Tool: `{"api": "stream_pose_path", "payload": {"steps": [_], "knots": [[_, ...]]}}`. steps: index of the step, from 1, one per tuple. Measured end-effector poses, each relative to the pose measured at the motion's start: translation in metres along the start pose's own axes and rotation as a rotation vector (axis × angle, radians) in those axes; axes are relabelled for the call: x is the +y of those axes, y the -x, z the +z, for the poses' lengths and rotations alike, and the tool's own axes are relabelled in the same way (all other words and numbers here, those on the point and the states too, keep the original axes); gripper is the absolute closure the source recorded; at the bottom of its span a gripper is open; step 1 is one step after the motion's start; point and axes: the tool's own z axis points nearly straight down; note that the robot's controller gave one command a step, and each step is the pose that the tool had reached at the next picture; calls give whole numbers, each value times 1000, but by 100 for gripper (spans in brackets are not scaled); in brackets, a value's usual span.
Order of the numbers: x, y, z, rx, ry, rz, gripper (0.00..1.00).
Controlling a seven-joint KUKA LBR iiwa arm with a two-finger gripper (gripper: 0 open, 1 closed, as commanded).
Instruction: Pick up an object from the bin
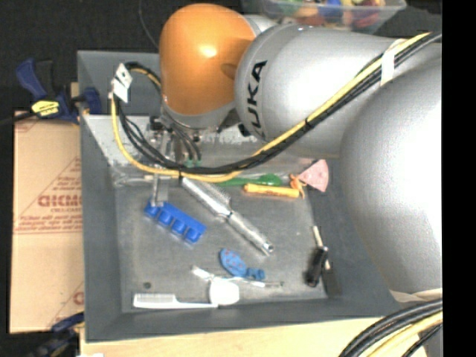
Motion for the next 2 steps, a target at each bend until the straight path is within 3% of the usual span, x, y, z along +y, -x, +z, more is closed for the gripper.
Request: {"api": "stream_pose_path", "payload": {"steps": [1, 2], "knots": [[0, 0, 0, 0, 0, 1, 0], [-92, -11, 71, -1, -2, -85, 0]]}}
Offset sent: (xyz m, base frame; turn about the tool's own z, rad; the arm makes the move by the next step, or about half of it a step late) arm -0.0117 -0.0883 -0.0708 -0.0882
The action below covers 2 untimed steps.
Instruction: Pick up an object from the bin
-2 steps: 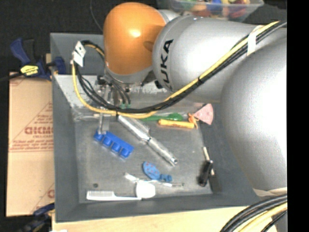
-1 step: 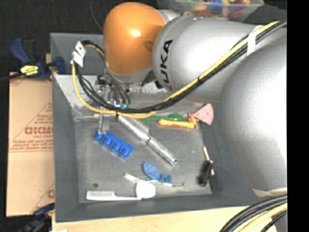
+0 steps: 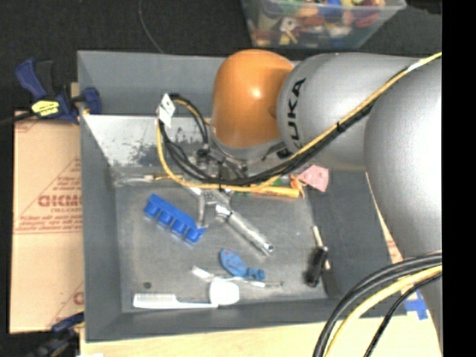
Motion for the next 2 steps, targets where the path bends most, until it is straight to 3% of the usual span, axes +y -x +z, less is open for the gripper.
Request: {"api": "stream_pose_path", "payload": {"steps": [1, 2], "knots": [[20, 9, -2, -14, 8, 74, 0], [28, -2, 40, -4, 4, 332, 0]]}}
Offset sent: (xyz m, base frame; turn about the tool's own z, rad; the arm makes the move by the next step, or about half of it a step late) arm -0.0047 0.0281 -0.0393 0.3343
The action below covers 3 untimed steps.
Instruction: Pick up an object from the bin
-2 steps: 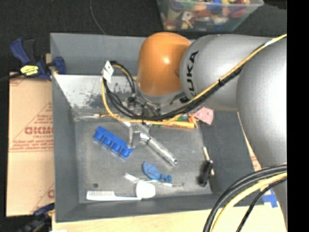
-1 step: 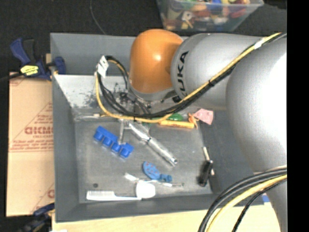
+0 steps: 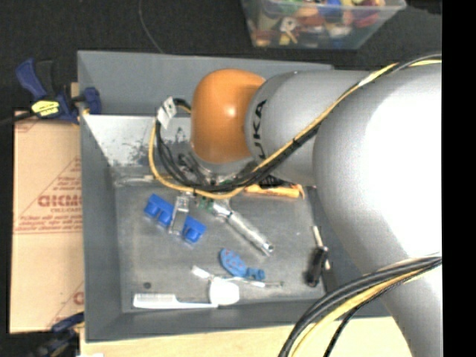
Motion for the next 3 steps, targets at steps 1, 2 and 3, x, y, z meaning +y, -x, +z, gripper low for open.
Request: {"api": "stream_pose_path", "payload": {"steps": [1, 2, 3], "knots": [[-11, -7, 50, -9, 4, -272, 0], [-15, -2, 49, -8, 3, 201, 100], [-15, -2, 49, -8, 3, 201, 100]]}}
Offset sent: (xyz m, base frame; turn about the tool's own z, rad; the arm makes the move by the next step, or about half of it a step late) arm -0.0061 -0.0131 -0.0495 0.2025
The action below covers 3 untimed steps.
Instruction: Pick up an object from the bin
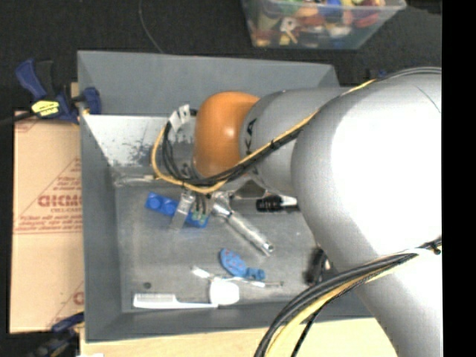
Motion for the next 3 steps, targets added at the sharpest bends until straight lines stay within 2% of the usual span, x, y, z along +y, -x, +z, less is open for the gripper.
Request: {"api": "stream_pose_path", "payload": {"steps": [1, 3], "knots": [[0, 0, -7, -1, 1, 0, 100], [0, 2, -41, -5, 5, 0, 100]]}}
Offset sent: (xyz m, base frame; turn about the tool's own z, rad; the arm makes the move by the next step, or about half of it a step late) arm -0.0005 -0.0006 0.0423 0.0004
